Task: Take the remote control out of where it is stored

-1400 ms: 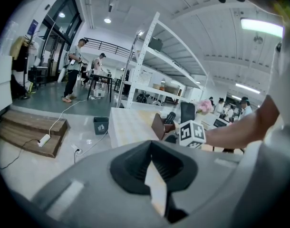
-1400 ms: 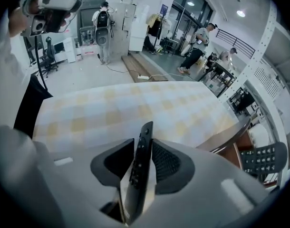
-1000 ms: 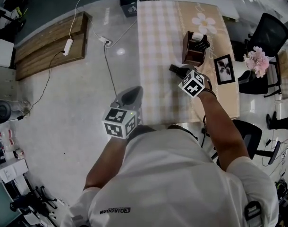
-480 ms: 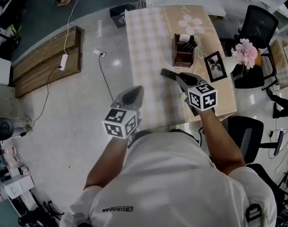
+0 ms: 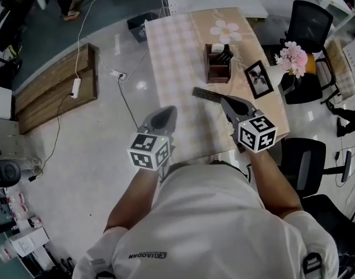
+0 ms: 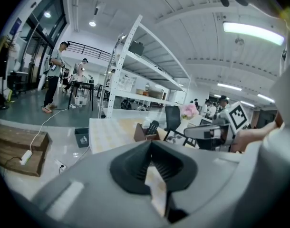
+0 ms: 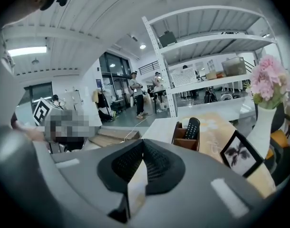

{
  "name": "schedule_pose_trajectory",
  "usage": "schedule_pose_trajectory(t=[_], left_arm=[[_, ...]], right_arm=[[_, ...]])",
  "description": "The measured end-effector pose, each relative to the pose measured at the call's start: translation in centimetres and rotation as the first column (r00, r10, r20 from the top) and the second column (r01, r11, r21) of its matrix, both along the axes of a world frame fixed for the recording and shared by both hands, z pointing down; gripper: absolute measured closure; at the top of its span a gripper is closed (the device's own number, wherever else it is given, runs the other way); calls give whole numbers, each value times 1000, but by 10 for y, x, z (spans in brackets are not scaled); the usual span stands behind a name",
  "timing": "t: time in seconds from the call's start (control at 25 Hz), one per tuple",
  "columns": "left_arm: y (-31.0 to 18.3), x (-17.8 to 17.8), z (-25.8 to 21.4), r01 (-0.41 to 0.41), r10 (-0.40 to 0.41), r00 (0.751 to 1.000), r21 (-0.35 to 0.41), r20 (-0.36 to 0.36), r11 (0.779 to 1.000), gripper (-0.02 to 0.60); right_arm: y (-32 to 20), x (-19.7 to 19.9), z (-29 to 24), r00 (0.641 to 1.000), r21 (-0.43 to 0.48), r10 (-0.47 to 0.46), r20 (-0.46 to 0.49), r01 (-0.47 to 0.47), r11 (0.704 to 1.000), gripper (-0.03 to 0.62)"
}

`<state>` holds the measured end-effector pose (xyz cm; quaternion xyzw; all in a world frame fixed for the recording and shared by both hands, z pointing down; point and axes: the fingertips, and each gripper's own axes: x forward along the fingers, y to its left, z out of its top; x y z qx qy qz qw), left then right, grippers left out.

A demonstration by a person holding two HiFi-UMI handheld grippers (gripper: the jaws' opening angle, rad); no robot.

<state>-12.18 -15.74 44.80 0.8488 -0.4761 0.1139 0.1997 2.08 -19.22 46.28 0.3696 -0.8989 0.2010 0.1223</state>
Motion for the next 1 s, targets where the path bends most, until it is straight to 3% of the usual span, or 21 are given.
schedule_pose_trajectory(t=[0.76,1.0], left_arm=[[-3,16,2,-52,52,998,1,36,999,578],[-4,20,-4,-56,56,998,16,-1,998,578]], right_arm=[[9,12,7,1000,3,17,-19,-17,1000,588],[2,13,10,999,11,2,-49,-1,1000,588]])
